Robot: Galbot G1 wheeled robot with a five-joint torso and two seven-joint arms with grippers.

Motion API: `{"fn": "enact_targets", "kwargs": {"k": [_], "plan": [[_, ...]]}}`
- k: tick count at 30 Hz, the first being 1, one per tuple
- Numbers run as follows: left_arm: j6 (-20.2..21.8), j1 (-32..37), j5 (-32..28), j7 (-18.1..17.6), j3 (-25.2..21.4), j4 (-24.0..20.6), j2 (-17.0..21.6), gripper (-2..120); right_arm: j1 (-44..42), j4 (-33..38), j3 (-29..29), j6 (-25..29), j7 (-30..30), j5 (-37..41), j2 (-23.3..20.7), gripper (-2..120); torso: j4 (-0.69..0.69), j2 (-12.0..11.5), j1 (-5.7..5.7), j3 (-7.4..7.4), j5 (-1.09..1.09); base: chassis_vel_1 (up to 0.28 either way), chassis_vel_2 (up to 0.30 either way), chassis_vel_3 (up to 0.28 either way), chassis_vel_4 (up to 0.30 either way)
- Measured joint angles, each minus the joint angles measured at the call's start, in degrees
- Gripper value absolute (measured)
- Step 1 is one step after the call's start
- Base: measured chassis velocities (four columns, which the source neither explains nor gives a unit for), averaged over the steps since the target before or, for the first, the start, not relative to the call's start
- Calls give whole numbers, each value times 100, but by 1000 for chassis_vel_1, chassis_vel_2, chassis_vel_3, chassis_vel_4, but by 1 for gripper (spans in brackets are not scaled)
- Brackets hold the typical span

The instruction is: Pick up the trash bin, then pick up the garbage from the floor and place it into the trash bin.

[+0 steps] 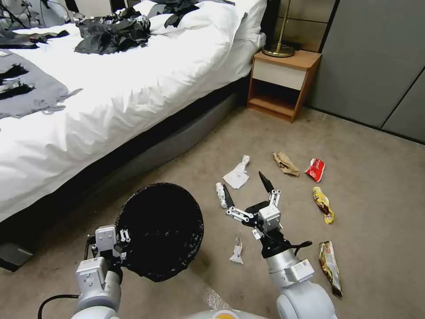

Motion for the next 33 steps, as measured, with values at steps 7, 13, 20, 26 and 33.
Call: {"fn": "enact_targets", "kwargs": {"k": [7,13,20,26,33], "plan": [[0,-3,3,-5,0,43,-7,1,369,-483,-197,-700,442,433,-201,100,1,0,0,0,0,0,0,0,0],[32,-53,16,-10,-15,153,2,1,979,-1178,-546,-2367,1055,1598,-558,100,0,1,0,0,-1,0,0,0,0],[81,-90,49,-15,4,177,-3,1,1378,-1699,-705,-3392,1105,2405,-723,100,0,0,0,0,0,0,0,0,0],[112,-97,66,-19,6,173,0,1,1526,-2353,-792,-3812,1047,2521,-708,100,0,0,0,0,0,0,0,0,0],[113,-71,88,-23,22,166,-2,1,1604,-2808,-779,-4077,770,2634,-702,100,0,0,0,0,0,0,0,0,0]]}}
